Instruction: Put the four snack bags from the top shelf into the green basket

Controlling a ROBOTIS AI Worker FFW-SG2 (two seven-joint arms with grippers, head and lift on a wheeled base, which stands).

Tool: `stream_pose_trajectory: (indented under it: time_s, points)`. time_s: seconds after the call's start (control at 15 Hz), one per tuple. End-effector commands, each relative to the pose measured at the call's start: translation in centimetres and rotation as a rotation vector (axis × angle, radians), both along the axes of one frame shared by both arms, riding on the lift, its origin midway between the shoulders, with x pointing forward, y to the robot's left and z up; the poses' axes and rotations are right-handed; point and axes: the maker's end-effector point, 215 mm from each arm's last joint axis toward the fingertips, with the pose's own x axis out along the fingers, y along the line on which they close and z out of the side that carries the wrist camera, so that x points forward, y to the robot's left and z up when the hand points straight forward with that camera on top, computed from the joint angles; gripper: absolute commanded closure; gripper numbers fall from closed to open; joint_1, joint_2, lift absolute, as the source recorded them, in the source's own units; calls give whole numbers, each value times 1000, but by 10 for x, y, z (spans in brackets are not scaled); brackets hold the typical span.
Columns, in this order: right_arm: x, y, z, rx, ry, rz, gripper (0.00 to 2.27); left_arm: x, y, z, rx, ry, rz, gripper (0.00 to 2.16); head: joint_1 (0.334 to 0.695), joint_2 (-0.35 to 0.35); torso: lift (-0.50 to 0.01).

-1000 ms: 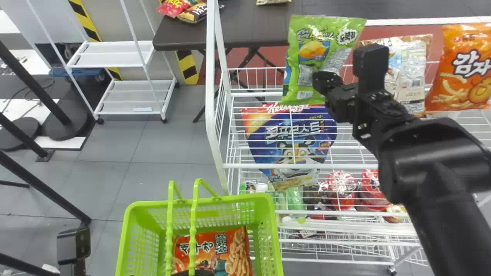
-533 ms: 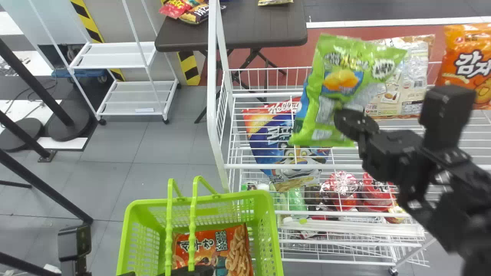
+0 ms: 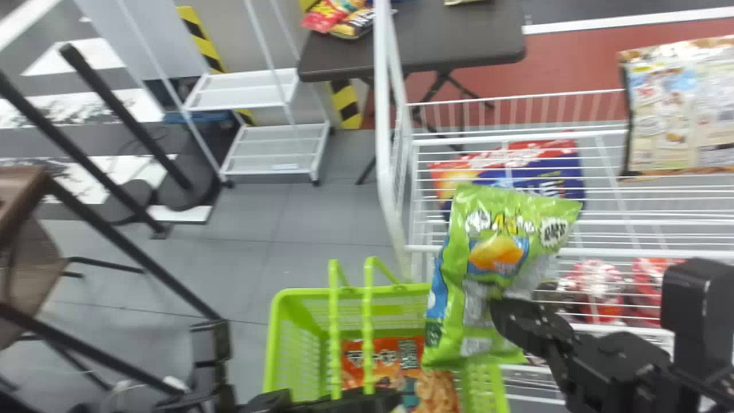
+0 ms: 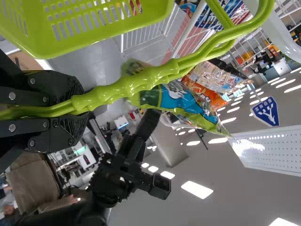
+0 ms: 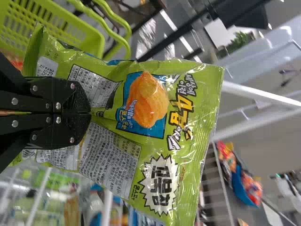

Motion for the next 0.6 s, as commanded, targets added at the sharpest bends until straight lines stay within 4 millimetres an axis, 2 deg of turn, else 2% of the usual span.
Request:
stream_pose_trajectory:
  time_s: [0.0,0.13,0.4,0.53]
  points:
    - [-18,36,-24,6,53,73,2260,-1,-2,3,-10,-5,-6,2145,695,350,0]
    - [-30,54,-42,7,96,112,2256,-1,-3,3,-10,-6,-7,2145,695,350,0]
    - [-55,91,-97,-44,206,216,2256,-2,-8,4,-17,-6,-20,2145,695,350,0]
    - [-57,111,-119,-92,225,263,2256,-2,-12,6,-19,-7,-28,2145,695,350,0]
